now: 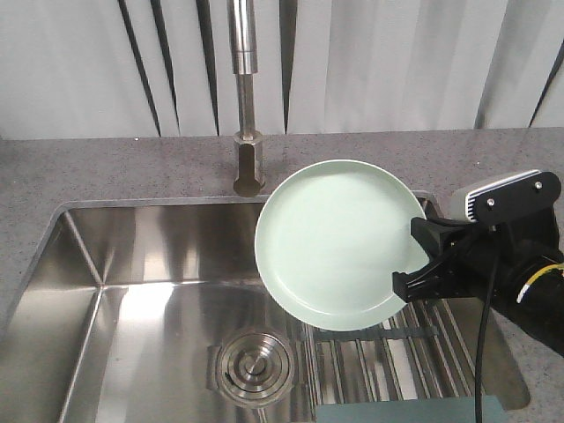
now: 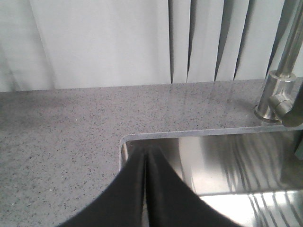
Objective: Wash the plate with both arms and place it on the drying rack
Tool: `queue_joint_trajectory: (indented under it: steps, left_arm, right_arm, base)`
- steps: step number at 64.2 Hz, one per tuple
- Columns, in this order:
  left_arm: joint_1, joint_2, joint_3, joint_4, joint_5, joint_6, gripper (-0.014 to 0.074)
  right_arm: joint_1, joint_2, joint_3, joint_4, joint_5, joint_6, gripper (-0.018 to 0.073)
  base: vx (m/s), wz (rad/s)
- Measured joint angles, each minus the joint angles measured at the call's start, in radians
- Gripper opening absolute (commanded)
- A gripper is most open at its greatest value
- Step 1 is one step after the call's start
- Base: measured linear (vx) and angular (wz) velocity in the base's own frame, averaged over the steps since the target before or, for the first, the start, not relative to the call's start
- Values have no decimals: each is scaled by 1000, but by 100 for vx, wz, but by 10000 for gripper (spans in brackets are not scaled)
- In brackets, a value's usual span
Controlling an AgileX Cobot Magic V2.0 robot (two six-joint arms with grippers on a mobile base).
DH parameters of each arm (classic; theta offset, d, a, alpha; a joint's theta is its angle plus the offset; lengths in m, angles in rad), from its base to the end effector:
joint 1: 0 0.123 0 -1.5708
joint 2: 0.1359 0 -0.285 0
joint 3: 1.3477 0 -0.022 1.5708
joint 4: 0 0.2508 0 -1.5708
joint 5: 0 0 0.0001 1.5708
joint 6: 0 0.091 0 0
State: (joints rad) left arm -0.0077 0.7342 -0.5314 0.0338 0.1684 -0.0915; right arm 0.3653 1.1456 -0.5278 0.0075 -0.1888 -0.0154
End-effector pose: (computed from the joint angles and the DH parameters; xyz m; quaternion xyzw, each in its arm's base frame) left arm 0.1552 -0.0007 0.3082 -0.0219 0.7997 -0.0175 0.5997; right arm 0.2166 0.0827 0.2576 -0.1512 0.8029 0.1019 0.5675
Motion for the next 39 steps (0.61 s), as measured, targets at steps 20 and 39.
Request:
queue_joint_trajectory:
  steps: [20,39]
  left_arm:
    - [0,68,0,0,-1,11,209]
    - [0,80,0,0,-5,16,580]
  right_arm:
    - [0,0,0,0,0,0,-5]
    - [0,0,0,0,0,0,-5]
  base:
    - [0,0]
    - [0,0]
